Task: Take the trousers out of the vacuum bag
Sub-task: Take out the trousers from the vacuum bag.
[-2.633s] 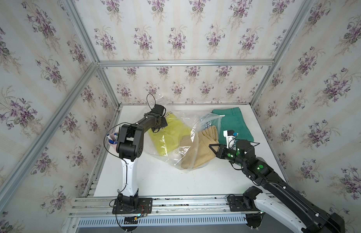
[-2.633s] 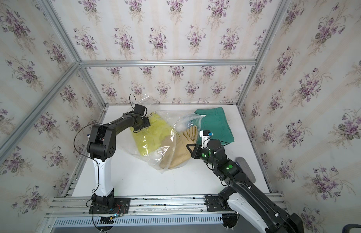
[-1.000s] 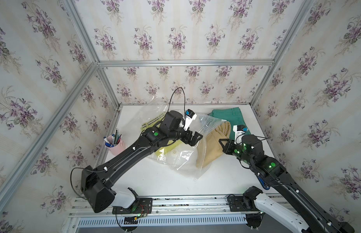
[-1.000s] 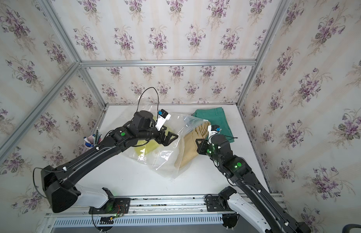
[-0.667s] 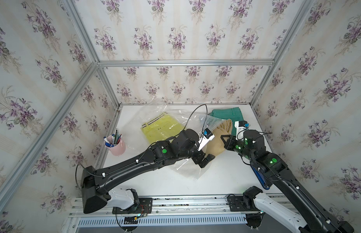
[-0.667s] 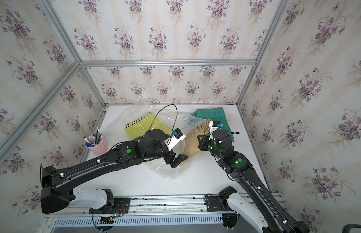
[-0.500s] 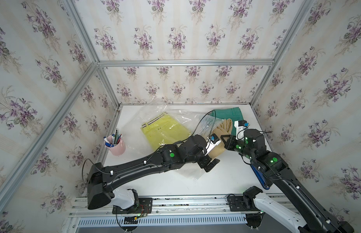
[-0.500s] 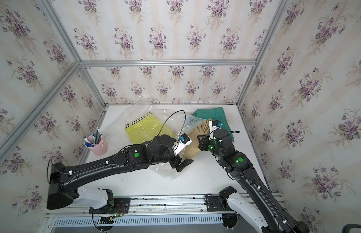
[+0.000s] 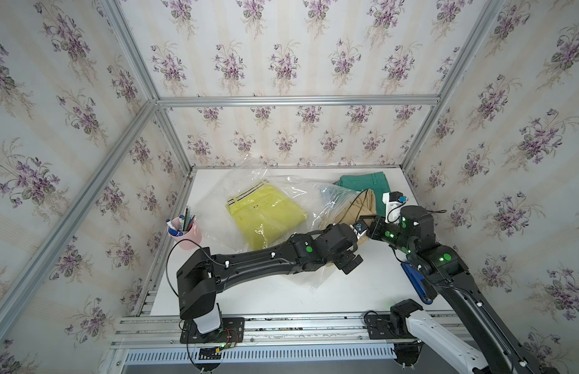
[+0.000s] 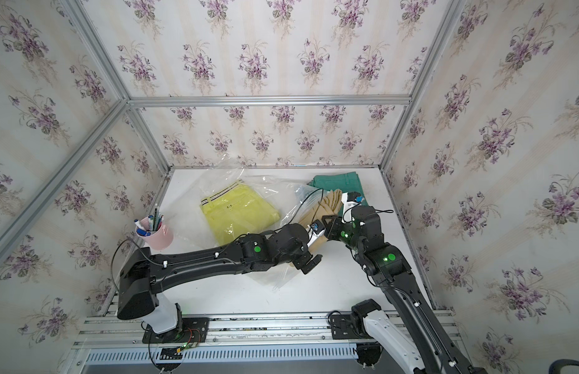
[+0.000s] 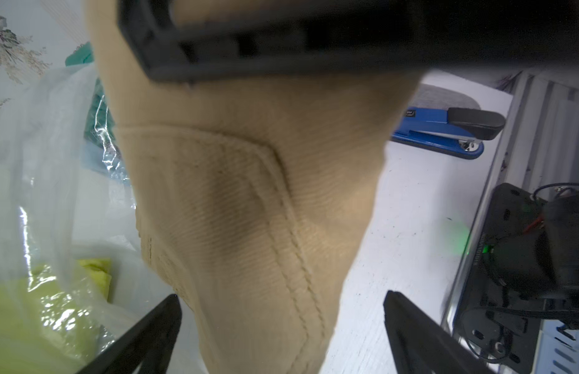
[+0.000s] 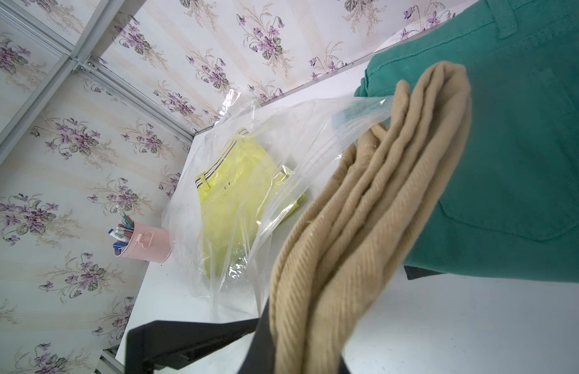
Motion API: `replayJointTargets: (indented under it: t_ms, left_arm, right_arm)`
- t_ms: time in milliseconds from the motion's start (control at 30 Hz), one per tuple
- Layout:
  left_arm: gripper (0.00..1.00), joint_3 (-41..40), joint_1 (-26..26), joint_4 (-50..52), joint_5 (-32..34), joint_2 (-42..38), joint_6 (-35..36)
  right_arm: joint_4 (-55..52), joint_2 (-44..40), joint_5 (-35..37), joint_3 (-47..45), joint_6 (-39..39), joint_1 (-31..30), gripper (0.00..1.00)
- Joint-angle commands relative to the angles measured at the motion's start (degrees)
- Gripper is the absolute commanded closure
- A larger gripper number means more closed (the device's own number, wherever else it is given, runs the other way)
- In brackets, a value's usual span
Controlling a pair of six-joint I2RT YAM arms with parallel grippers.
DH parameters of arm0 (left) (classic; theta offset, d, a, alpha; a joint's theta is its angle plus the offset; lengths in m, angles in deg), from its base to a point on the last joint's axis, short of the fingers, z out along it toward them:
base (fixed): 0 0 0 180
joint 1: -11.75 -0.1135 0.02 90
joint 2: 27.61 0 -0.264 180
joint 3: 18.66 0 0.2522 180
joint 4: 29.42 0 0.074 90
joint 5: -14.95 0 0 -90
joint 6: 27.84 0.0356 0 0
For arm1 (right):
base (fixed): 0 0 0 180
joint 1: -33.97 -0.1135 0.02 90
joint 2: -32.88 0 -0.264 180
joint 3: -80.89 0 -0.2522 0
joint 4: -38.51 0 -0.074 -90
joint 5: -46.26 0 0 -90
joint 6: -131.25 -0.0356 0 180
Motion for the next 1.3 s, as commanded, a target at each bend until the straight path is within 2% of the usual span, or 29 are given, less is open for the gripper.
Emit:
replayJointTargets:
  t_ms: [0,233,433,567,700,1000,1100,1267]
  left_arm:
    - [0.07,-0.12,0.01,-0.31,1.69,1.06,-0.99]
    - [0.17,-3.15,0.05,1.22,2.79,0.67,-1.48]
    - [0.22,-4.36,0.04,2.20,4.86,1.69,-1.93]
    - [0.34,-4.10,0.07,2.29,5.46,2.77,-2.35]
    - [0.55,-3.58,-0.01,2.20,5.86,3.54,-2.62]
    - [0.94,-2.36,0.06,3.60,6.86,2.44,-3.21]
    - [0.99,-1.77,0.08,4.65,6.66,0.85,-3.49]
    - [1.00,-0.42,0.25,6.77,5.25,-3.40,-3.31]
  right_arm:
    - [3.20,-0.36,-1.77,0.72,1.12,1.39,1.00]
    - [3.11,-0.23,-3.33,0.59,1.59,3.74,1.00]
    - [3.38,-0.32,-4.24,0.45,1.60,4.89,1.00]
    - [3.46,-0.25,-5.25,0.54,1.46,5.55,1.00]
    - [3.38,-0.54,-5.79,0.37,1.37,6.12,1.00]
    - [3.71,-1.29,-7.50,0.02,0.98,7.23,1.00]
    - [4.33,-1.48,-8.69,0.19,0.79,7.51,1.00]
    - [4.88,-1.30,-12.10,2.68,0.65,8.02,1.00]
